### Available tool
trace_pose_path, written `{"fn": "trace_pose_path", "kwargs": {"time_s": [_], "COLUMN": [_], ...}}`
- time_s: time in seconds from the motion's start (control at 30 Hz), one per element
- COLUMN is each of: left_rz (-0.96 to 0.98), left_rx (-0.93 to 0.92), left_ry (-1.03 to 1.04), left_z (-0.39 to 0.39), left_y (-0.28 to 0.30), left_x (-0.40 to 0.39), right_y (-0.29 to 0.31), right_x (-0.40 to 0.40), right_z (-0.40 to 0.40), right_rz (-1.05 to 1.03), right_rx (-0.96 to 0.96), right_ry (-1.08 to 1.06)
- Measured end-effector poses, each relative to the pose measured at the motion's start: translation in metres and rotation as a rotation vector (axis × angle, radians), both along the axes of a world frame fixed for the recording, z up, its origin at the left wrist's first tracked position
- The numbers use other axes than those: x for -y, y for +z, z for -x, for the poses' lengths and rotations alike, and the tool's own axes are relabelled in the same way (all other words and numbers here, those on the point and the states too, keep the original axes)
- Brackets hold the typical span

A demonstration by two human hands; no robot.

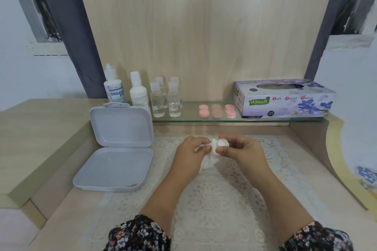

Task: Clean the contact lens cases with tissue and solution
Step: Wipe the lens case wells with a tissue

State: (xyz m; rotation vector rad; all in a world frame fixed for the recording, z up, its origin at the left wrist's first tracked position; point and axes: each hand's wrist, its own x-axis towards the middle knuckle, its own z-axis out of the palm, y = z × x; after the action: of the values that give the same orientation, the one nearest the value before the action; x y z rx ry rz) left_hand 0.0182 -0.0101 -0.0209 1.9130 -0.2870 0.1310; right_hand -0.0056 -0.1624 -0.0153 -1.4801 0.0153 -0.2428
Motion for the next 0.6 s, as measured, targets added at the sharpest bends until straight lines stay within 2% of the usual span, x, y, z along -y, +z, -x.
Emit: {"fn": "trace_pose_path", "kwargs": {"time_s": [0.07, 0.1, 0.23, 0.37, 0.47, 0.6], "left_rz": [0.156, 0.192, 0.012, -0.243, -0.373, -0.453], "left_rx": [-0.124, -0.115, 0.273, 0.537, 0.562, 0.539], "left_ry": [0.008, 0.052, 0.211, 0.07, -0.007, -0.056], "left_z": [0.002, 0.002, 0.009, 0.005, 0.001, 0.005], "left_y": [0.002, 0.002, 0.001, -0.013, -0.017, -0.014], "left_x": [0.0, 0.0, 0.0, 0.004, 0.003, -0.001], "right_y": [0.0, 0.001, 0.003, 0.005, 0.004, 0.002], "right_x": [-0.001, -0.001, -0.002, -0.005, -0.005, -0.001], "right_z": [-0.001, -0.001, 0.001, 0.006, 0.006, 0.005], "right_rz": [0.013, 0.021, 0.054, 0.143, 0.183, 0.176], "right_rx": [-0.01, -0.013, -0.017, 0.004, -0.003, -0.02], "right_ry": [0.002, 0.002, 0.014, 0.099, 0.105, 0.065]}}
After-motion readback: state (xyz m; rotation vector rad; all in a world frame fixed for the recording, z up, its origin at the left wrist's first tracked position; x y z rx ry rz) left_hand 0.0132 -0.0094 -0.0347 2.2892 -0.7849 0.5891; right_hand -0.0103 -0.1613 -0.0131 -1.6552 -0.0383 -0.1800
